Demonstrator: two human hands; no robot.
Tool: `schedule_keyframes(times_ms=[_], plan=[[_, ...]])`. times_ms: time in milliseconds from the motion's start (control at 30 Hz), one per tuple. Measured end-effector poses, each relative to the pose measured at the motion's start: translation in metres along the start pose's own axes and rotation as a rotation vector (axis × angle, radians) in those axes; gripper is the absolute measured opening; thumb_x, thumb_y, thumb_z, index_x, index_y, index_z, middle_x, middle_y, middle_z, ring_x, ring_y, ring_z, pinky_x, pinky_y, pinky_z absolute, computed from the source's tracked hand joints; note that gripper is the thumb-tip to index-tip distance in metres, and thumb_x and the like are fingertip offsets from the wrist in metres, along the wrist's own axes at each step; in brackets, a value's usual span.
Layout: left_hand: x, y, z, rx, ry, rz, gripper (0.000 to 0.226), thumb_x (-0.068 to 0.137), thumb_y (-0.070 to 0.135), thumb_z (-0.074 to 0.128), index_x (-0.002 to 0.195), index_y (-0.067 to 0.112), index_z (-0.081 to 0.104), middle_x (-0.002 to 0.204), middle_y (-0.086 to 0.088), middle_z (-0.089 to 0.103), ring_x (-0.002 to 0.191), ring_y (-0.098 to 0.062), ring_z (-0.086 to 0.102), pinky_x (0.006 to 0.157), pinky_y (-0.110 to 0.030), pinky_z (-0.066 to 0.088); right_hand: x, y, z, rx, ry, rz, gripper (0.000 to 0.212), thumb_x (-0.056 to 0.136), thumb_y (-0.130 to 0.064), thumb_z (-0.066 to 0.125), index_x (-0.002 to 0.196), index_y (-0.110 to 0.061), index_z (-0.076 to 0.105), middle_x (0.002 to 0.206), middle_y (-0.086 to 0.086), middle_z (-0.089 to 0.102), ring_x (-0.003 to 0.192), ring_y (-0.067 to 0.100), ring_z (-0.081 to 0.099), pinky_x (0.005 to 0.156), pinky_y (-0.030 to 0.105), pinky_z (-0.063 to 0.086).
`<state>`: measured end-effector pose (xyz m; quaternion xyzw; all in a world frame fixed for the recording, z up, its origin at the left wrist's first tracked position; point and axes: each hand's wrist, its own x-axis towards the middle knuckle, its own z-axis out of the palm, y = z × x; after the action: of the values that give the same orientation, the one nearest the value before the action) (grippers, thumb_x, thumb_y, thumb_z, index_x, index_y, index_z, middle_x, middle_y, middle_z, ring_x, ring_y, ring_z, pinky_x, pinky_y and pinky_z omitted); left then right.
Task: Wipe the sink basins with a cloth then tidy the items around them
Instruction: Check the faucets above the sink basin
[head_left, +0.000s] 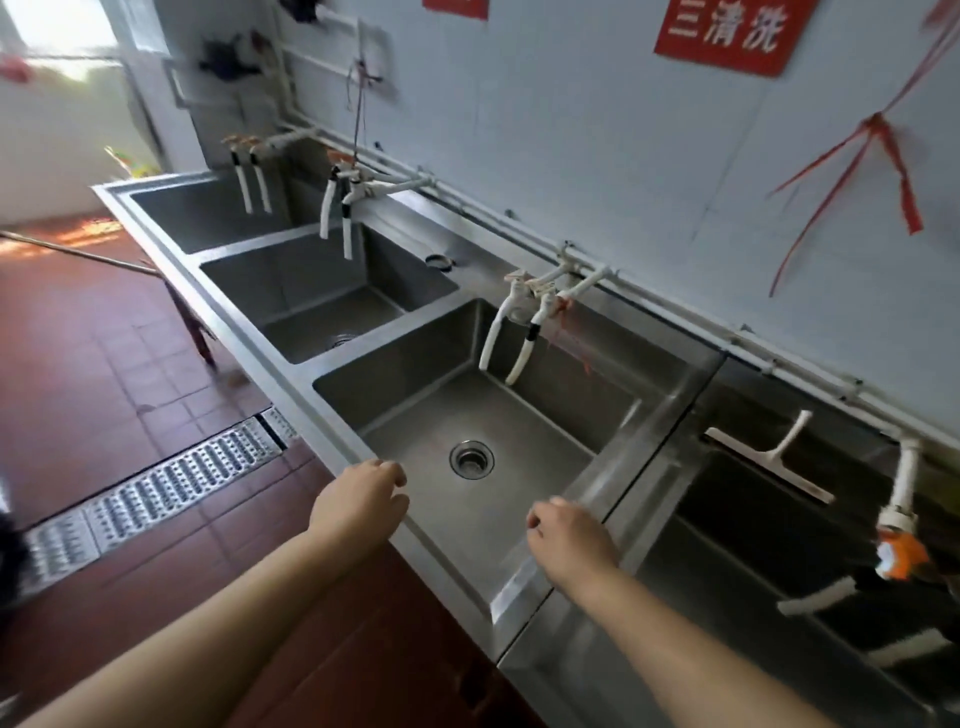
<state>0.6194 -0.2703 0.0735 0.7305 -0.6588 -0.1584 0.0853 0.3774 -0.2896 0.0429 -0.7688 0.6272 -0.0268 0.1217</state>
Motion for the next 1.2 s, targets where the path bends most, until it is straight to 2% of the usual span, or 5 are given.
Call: schedule_keyframes(times_ms=[267, 500, 767, 967, 1200], plan=[[0.056, -0.038, 0.002, -0.002, -0.041, -0.031, 0.032, 0.093, 0.030, 0.047, 0.123, 0.025, 0.055, 0.125, 0.005, 0.056, 0.115, -0.017, 0.053, 0.090, -0.031, 0.046, 0.078, -0.018, 0.012, -0.028, -0.061, 0.011, 0.023, 0.091, -0.022, 0.043, 0.102, -0.018, 0.063, 0.109, 0.003, 0.061, 0.101, 0.023, 0.055, 0.075, 0.028, 0.043], [0.167, -0.042, -0.015, 0.008, -0.062, -0.004, 0.031, 0.093, 0.027, 0.046, 0.122, 0.025, 0.057, 0.121, 0.006, 0.056, 0.107, -0.014, 0.056, 0.078, -0.024, 0.047, 0.177, -0.014, 0.015, 0.040, -0.039, 0.099, 0.024, 0.092, -0.023, 0.043, 0.102, -0.018, 0.064, 0.108, 0.002, 0.063, 0.099, 0.022, 0.058, 0.072, 0.028, 0.044], [0.287, -0.033, -0.017, 0.016, -0.110, 0.129, 0.039, 0.091, 0.027, 0.049, 0.129, 0.024, 0.051, 0.128, 0.003, 0.055, 0.115, -0.018, 0.054, 0.092, -0.029, 0.045, 0.244, -0.012, 0.017, 0.090, 0.007, 0.125, 0.022, 0.091, -0.022, 0.046, 0.099, -0.017, 0.066, 0.101, 0.003, 0.065, 0.095, 0.024, 0.059, 0.072, 0.030, 0.044], [0.376, -0.013, -0.001, 0.019, -0.172, 0.252, 0.042, 0.089, 0.025, 0.049, 0.131, 0.023, 0.048, 0.130, 0.001, 0.054, 0.115, -0.021, 0.055, 0.090, -0.031, 0.046, 0.281, -0.013, 0.012, 0.047, 0.080, 0.151, 0.020, 0.092, -0.022, 0.047, 0.098, -0.016, 0.065, 0.098, 0.002, 0.063, 0.096, 0.024, 0.057, 0.072, 0.034, 0.045], [0.492, 0.007, 0.020, -0.014, -0.247, 0.438, 0.047, 0.088, 0.019, 0.049, 0.135, 0.023, 0.047, 0.128, -0.002, 0.052, 0.120, -0.024, 0.048, 0.092, -0.036, 0.045, 0.336, -0.026, 0.011, 0.001, 0.190, 0.284, 0.006, 0.079, -0.013, 0.062, 0.078, -0.017, 0.066, 0.074, 0.000, 0.065, 0.071, 0.025, 0.062, 0.053, 0.037, 0.050]])
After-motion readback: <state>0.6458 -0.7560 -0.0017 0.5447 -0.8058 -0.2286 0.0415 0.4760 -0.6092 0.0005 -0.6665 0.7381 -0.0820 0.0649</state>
